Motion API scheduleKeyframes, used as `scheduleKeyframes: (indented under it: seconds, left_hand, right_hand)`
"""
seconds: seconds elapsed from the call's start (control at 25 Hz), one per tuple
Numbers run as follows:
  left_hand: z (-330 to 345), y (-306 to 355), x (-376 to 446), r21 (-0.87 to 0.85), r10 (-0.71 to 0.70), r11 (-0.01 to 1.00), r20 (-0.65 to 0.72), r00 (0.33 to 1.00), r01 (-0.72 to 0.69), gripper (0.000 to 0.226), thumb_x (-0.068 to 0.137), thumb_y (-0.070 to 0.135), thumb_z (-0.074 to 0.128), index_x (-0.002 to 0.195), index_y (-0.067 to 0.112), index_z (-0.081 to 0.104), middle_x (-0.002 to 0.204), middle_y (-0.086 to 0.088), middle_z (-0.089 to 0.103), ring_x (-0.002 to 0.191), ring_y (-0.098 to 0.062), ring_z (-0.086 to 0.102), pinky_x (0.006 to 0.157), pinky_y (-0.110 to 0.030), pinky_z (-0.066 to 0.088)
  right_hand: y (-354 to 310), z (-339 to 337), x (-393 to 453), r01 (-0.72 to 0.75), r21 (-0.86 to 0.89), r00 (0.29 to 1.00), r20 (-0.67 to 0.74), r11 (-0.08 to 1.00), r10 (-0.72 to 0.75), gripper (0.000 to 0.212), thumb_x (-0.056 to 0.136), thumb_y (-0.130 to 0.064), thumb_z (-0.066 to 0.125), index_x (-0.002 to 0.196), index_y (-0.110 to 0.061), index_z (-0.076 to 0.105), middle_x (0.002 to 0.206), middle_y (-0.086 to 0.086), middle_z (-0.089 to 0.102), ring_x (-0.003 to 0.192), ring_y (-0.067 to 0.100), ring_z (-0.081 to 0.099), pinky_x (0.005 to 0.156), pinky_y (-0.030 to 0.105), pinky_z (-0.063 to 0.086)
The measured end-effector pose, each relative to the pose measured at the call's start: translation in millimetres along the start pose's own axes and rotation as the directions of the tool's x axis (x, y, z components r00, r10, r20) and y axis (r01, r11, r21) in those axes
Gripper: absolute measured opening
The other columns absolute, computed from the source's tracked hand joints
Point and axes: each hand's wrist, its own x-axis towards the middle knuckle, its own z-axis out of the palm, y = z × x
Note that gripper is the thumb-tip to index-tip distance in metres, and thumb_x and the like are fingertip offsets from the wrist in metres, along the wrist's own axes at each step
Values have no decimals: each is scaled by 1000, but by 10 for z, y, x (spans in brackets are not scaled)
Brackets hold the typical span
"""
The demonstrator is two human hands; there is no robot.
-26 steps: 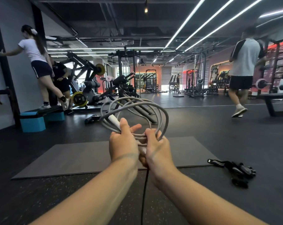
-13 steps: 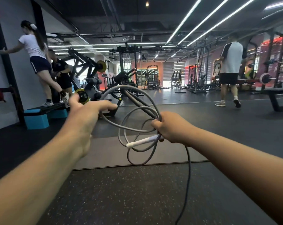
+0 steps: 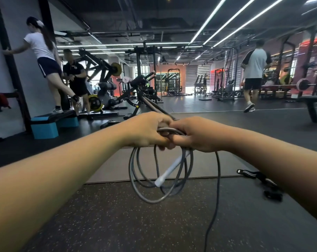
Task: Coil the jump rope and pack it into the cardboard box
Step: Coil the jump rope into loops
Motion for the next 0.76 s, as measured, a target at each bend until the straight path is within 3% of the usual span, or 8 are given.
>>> scheduleKeyframes:
  seconds: [0.08, 0.16, 0.24, 0.28, 0.4, 0.6, 0.76]
  left_hand:
    - [29, -47, 4, -246, -41, 967, 93, 995, 62, 18, 84, 7, 78, 99, 11, 70, 79, -10, 76, 66, -20, 70, 68, -32, 61]
    - [68, -65, -70, -366, -64, 923, 166, 984, 122, 7, 85, 11, 77, 87, 15, 72, 58, -6, 61, 48, -14, 54, 58, -32, 57]
    - [94, -49, -159, -463, -55, 873, 220, 974, 154, 11, 89, 28, 73, 82, 19, 73, 54, 1, 38, 42, -10, 30, 44, -26, 36]
    - [92, -33, -202, -482, -61, 859, 233, 970, 170, 26, 91, 41, 67, 88, 16, 73, 57, 3, 29, 43, -10, 22, 42, -24, 24]
    - [77, -15, -219, -345, -90, 928, 152, 984, 138, 64, 92, 65, 47, 94, 7, 74, 59, 2, 26, 44, -11, 19, 39, -23, 19]
    - [106, 41, -199, -232, -57, 970, 76, 995, 73, 55, 88, 64, 54, 83, 15, 78, 51, -3, 33, 43, -16, 27, 39, -23, 27]
    - [-4, 1, -239, -156, -69, 985, 9, 998, 70, 52, 87, 66, 56, 80, 19, 80, 51, -7, 34, 44, -20, 28, 42, -24, 28]
  right_hand:
    - [34, 1, -14, 57, 8, 997, -53, 998, -56, 17, 94, -29, 63, 87, -14, 66, 71, -5, 61, 59, 7, 50, 58, 24, 40]
    - [88, -24, -11, 61, 56, 994, -98, 997, -55, 27, 90, -33, 69, 80, -9, 66, 63, 0, 60, 53, 8, 45, 51, 22, 34]
    - [161, -82, -47, 34, 200, 998, -59, 979, -22, 32, 89, -39, 73, 80, -8, 69, 61, -2, 57, 51, 5, 43, 51, 19, 33]
    - [187, -99, -71, 9, 281, 1000, -1, 960, -9, 35, 87, -43, 74, 84, -9, 72, 63, -3, 58, 54, 6, 46, 55, 21, 35]
    - [232, -102, -106, -65, 357, 991, 132, 932, 18, 39, 84, -48, 74, 90, -10, 73, 68, -6, 58, 63, 11, 48, 65, 31, 37]
    - [219, -89, -150, -138, 407, 975, 214, 903, 53, 44, 88, -43, 74, 102, -2, 70, 62, -6, 59, 59, 14, 48, 57, 25, 40]
    - [342, -128, -261, -211, 485, 968, 223, 849, 114, 49, 81, -55, 74, 86, -6, 68, 69, 8, 57, 63, 18, 57, 67, 33, 50]
